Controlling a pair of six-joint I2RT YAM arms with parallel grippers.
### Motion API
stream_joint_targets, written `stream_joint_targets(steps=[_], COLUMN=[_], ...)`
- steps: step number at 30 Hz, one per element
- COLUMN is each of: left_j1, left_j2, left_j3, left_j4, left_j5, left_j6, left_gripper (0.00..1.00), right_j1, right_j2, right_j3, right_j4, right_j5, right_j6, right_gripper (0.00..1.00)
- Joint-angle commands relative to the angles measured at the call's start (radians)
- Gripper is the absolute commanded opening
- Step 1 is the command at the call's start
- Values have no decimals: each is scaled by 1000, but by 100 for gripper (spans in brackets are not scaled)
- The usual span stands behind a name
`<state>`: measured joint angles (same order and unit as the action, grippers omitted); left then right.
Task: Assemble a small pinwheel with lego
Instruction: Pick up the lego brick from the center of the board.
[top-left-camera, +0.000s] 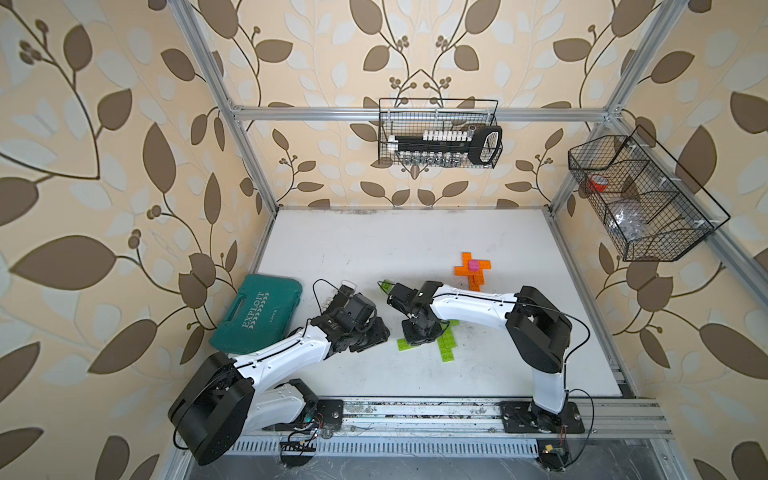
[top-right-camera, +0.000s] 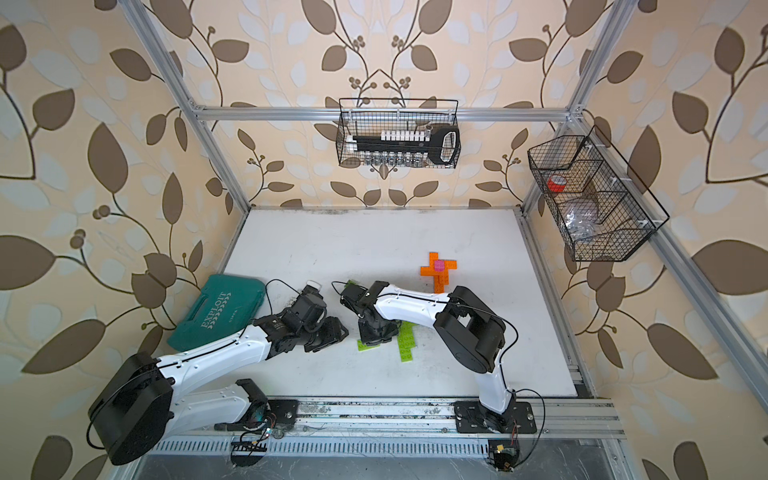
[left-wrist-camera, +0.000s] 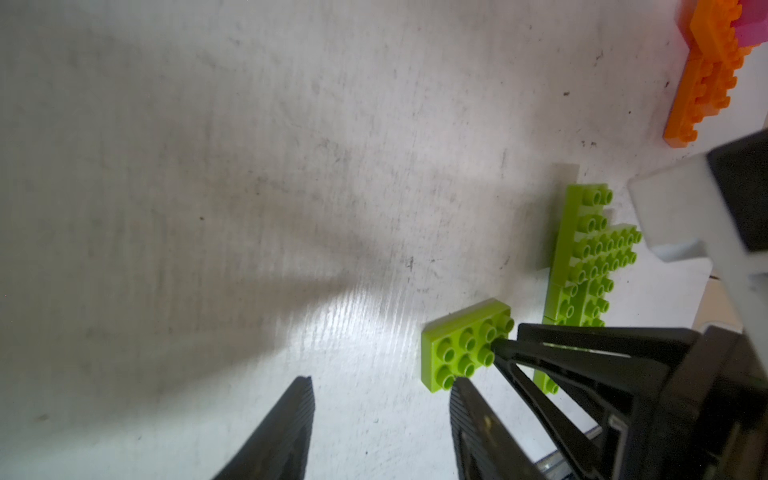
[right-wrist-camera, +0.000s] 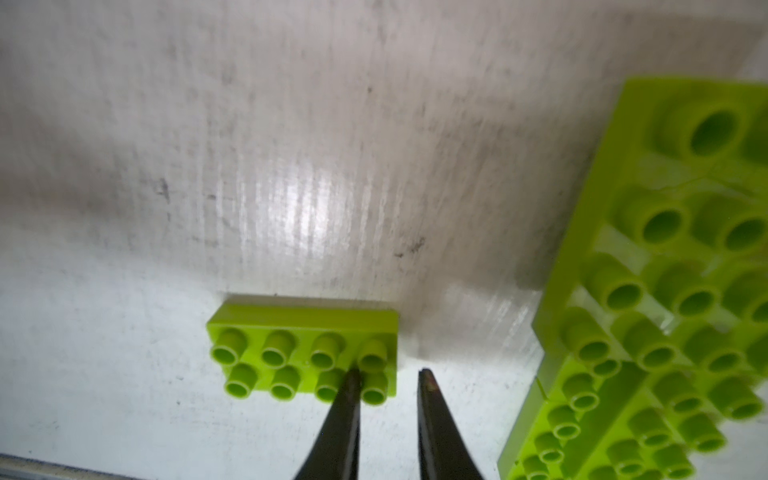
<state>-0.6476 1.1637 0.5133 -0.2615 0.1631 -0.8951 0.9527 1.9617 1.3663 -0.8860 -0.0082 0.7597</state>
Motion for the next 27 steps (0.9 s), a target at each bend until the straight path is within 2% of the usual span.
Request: stream_joint_targets(steps=[1, 4, 16, 22, 27], left_j1=[-1, -1, 0, -1, -3], left_j2=[-21, -20, -16, -19, -20], left_j3=[-4, -2, -3, -3, -4], left_j4=[2, 1, 0, 5, 37], left_j5=[-29, -28, -30, -27, -15], left_j6=[15, 15, 13, 13, 32], left_gripper=[55, 55, 55, 55, 55], right_j1=[-1, 0, 19, 23, 20], right_j2=[25, 27, 37, 28, -43], right_j3=[25, 28, 33, 29, 12], right_j4=[-41, -61, -84, -62, -29], right_j5=[4, 23, 46, 23, 5], right_j6=[12, 12, -2, -12, -19], right_gripper=[20, 15, 7, 5, 5])
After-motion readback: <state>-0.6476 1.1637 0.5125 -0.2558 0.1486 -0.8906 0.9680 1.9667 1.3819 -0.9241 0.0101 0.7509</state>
